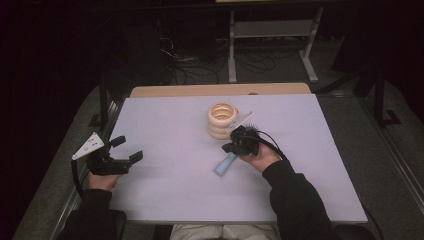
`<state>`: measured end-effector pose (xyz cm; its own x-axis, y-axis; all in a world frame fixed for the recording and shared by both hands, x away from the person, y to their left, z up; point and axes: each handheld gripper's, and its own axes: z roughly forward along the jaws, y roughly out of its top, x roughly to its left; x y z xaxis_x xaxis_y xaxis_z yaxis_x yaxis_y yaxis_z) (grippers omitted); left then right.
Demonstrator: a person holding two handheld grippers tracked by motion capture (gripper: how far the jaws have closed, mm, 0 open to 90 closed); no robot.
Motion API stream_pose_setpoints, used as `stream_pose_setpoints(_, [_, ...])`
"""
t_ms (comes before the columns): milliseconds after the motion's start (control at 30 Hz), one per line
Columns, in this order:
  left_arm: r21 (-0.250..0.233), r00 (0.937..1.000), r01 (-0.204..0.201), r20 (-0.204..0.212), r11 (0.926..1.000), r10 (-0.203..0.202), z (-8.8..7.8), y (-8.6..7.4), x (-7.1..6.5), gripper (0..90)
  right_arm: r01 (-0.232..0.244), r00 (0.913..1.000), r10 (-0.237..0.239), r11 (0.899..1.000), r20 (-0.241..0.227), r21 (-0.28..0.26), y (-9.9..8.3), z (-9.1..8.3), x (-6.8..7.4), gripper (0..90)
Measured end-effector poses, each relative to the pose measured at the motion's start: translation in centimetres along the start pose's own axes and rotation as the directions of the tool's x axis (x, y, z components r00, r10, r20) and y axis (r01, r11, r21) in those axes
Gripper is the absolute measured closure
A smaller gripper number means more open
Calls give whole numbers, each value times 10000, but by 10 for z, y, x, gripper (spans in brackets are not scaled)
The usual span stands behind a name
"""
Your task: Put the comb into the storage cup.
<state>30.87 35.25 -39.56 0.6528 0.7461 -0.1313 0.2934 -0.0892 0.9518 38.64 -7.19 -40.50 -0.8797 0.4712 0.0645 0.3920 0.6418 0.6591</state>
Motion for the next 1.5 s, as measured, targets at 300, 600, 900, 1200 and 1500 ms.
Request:
stream_pose_setpoints(300, [48, 10000, -3, 63, 10000, 2, 0, 0, 0, 0, 277, 9993, -273, 9995, -253, 148, 4, 17, 8, 889])
stream_pose_setpoints(600, [46, 10000, 1, 85, 10000, -1, 1, 0, 0, 0, 277, 9990, -259, 9985, -364, 482, 4, 28, 10, 889])
stream_pose_setpoints(900, [38, 9999, 12, 130, 10000, -12, 1, 0, 0, 0, 397, 9983, -352, 9944, -471, 979, -1, 31, 10, 889])
stream_pose_setpoints(1200, [51, 9999, 11, 131, 10000, -12, 1, 0, 0, 0, 390, 9979, -334, 9939, -553, 1029, -2, 29, 11, 889])
stream_pose_setpoints(1500, [62, 9998, 50, 178, 10000, -51, 1, -1, 0, 0, 632, 9951, -522, 9888, -837, 1351, -6, 31, 17, 889])
